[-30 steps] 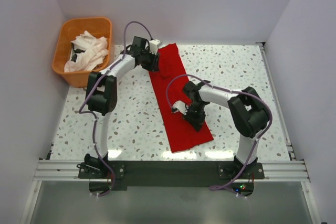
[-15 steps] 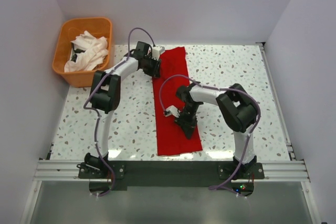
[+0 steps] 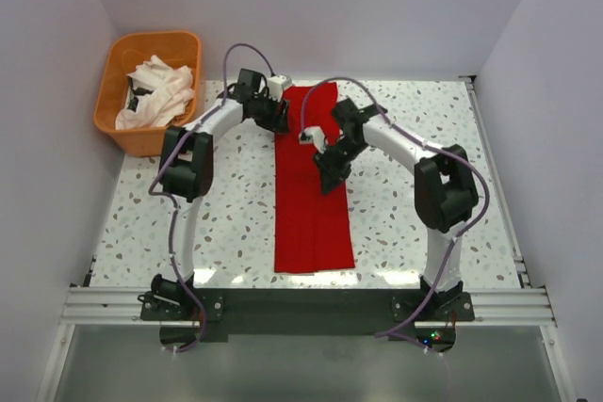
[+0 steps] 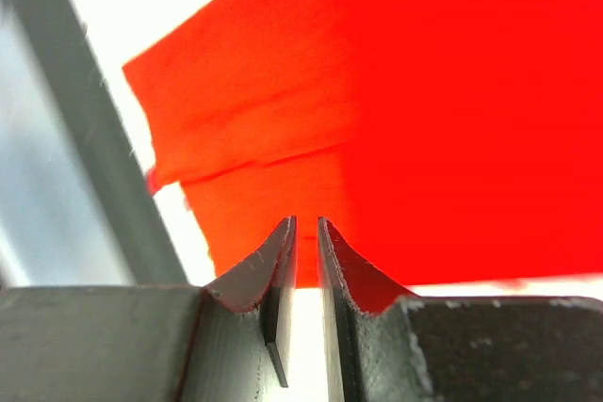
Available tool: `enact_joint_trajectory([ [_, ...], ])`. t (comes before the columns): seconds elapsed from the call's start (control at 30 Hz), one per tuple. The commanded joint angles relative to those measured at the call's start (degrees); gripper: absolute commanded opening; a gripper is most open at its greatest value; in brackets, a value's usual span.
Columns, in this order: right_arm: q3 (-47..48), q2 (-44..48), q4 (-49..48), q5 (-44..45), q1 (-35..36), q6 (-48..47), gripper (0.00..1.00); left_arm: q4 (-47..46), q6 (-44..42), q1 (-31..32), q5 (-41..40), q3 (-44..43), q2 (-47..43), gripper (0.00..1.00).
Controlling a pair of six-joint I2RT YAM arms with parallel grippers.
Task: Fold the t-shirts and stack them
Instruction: Fold the tshirt
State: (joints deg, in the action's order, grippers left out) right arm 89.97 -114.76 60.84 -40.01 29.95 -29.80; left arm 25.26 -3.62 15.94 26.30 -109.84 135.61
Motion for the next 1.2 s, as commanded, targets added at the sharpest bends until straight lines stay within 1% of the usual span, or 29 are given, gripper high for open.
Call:
enact_joint_trajectory([
  [0.0,5.47,3.76,-10.52,2.88,-5.25,7.64,0.19,-5.65,-0.69,-0.92,4.1,1.2,-8.16,0.56],
  [0.07,8.45,0.96,-14.85,7.47,-5.87,10.02,0.19,-5.13,0.19,-0.92,3.93,1.82,-8.43,0.56],
  [0.1,9.86,-0.45,-15.39,10.71,-6.13,11.24,0.19,-4.69,0.54,-0.92,3.93,1.74,-8.26,0.56],
  [0.13,13.7,-2.03,-15.4,11.96,-6.4,11.87,0.19,-4.25,0.54,-0.83,3.84,1.74,-8.08,0.56],
  [0.17,15.65,-5.96,-15.31,13.19,-6.66,12.57,0.19,-3.29,0.72,-0.83,3.67,1.82,-7.65,0.55],
  [0.2,17.5,-7.57,-15.31,15.12,-6.66,14.66,0.17,-2.85,1.33,-0.83,3.58,1.91,-7.47,0.55],
  [0.23,20.91,-9.58,-15.05,16.79,-6.92,15.12,0.16,-2.58,1.68,-0.91,3.58,2.0,-7.21,0.54],
  [0.27,22.16,-10.91,-15.4,17.24,-7.62,15.56,0.15,-1.97,1.77,-0.83,3.84,2.26,-6.59,0.53],
  [0.33,22.88,-13.2,-18.28,19.86,-7.98,18.54,0.12,-1.79,2.65,-0.83,4.28,3.05,-6.15,0.52],
  [0.37,22.88,-13.64,-21.17,20.49,-8.16,19.33,0.11,-1.96,2.82,-0.83,4.63,3.4,-5.71,0.49],
  [0.47,21.83,-14.88,-26.1,21.9,-8.25,20.92,0.11,-2.4,3.18,-0.91,4.46,4.37,-4.66,0.45],
  [0.53,21.82,-16.45,-27.43,23.04,-8.16,21.71,0.11,-2.14,3.18,-0.91,4.37,4.02,-3.78,0.43],
  [0.57,22.08,-17.07,-27.88,24.53,-8.33,21.89,0.11,-1.71,4.74,-0.92,4.11,3.67,-2.73,0.41],
  [0.73,24.28,-20.85,-27.53,27.17,-8.51,23.29,0.09,0.14,4.67,-1.18,2.17,-0.19,1.32,0.34],
  [0.77,24.63,-21.38,-27.35,28.22,-8.68,23.82,0.09,0.14,4.76,-1.35,1.21,-1.33,2.45,0.31],
  [1.0,31.21,-26.47,-26.3,30.86,-9.91,26.37,0.08,0.32,4.76,-3.02,-0.03,-7.14,7.03,0.29],
  [1.17,32.46,-27.71,-27.7,32.71,-10.09,26.38,0.08,-0.82,4.58,-3.64,-0.12,-8.63,8.79,0.29],
])
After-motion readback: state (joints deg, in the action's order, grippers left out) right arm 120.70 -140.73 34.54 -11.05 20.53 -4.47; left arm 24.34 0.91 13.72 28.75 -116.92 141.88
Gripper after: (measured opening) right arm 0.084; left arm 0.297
